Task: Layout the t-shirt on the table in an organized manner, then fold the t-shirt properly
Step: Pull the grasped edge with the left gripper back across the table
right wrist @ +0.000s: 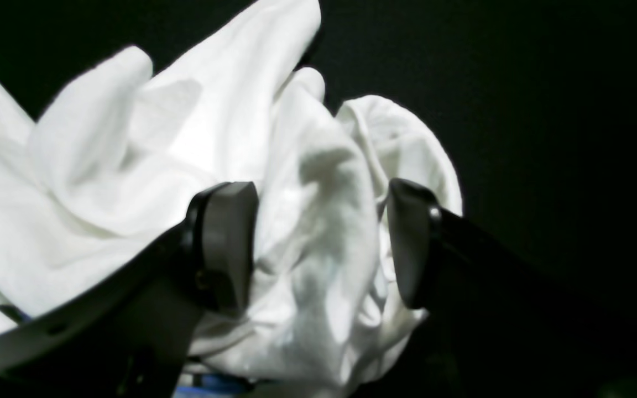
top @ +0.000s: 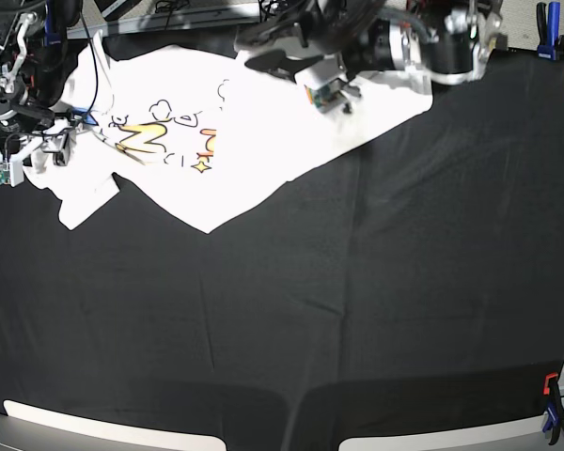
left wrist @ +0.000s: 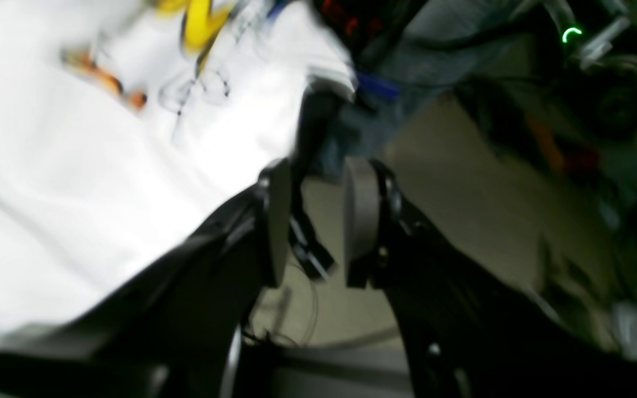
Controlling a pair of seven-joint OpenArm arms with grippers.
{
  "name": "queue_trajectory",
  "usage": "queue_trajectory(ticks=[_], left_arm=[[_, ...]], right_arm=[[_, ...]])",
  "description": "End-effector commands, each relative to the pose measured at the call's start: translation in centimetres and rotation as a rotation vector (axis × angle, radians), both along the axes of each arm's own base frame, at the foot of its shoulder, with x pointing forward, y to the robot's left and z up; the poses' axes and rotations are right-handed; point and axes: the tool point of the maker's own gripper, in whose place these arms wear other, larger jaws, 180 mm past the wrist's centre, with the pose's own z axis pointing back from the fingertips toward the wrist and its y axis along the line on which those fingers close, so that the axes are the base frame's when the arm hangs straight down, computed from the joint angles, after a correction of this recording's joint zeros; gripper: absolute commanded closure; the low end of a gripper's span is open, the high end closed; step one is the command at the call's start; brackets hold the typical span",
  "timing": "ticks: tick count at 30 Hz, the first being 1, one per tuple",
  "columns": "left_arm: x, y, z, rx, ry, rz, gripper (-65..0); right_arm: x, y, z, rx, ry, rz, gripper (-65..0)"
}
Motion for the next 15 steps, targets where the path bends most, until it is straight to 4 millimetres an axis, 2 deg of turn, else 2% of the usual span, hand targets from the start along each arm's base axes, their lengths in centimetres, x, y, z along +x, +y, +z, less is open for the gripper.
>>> queue_trajectory(ticks=[1,7,12,15], left_arm=[[0.2,-0.1,1.2,-0.019,-0.043,0.017,-14.9],[0.1,0.1,-0.7,0.079,-0.133,0.088,-15.0],[-1.6,-2.5,-3.5,0.182,-0.186,0.057,-15.0],[-1.7,-3.6,-5.1,0.264,-0.257,0.053,-15.0]], right_arm=[[1.0,-0.5,1.6,-0.021,-0.056,0.012,-36.2],[2.0,-0.5,2.3,-0.021,-0.079,0.012,-36.2],[3.0,-0.5,3.1,-0.021,-0.111,0.012,-36.2],[3.5,-0.5,3.4,-0.021,-0.123,0.012,-36.2]])
